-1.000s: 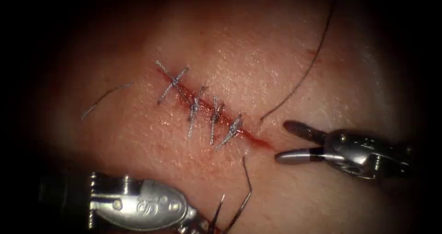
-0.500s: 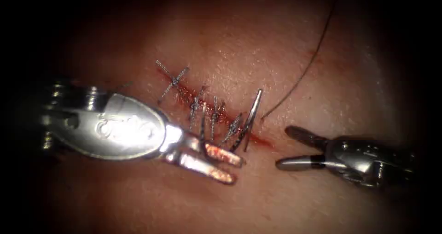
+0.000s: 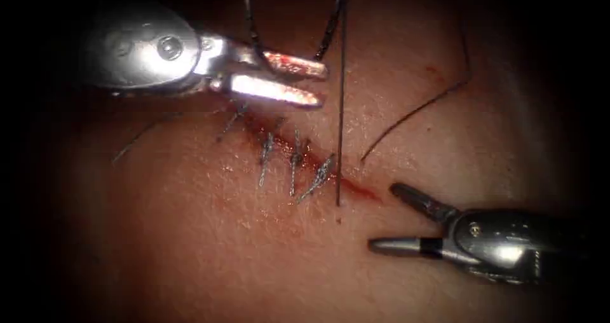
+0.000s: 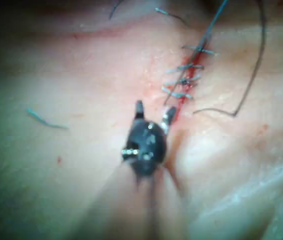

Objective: Wound Closure

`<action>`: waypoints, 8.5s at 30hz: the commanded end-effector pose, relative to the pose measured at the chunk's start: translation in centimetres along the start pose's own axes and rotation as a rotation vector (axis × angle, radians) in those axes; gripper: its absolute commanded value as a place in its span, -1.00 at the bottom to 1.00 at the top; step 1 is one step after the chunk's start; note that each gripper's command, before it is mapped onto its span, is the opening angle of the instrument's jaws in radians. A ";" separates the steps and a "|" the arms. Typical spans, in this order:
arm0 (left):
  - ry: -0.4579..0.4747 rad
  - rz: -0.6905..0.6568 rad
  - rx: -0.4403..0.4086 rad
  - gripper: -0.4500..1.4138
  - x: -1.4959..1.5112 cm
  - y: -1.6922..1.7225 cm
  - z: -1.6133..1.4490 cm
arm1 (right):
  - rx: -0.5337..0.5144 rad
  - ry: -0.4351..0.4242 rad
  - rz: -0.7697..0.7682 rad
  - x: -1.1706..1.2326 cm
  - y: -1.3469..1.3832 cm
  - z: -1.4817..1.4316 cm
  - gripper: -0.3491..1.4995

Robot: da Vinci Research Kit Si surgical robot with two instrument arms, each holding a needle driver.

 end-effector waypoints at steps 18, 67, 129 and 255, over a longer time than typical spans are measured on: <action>-0.001 0.038 0.074 -1.00 -0.01 0.15 -0.08 | -0.114 -0.038 -0.011 -0.23 -0.08 0.61 -0.65; -0.010 0.057 0.067 -1.00 -0.14 0.60 -0.13 | -0.028 -0.067 -0.064 -0.14 -0.65 0.33 -1.00; -0.066 0.013 0.149 -1.00 -0.73 0.55 -0.64 | -0.115 -0.068 -0.221 -0.37 -0.21 0.71 -0.95; -0.520 -0.026 0.114 0.31 -1.65 1.73 0.03 | -0.046 0.013 -0.148 0.35 -0.81 -0.49 0.62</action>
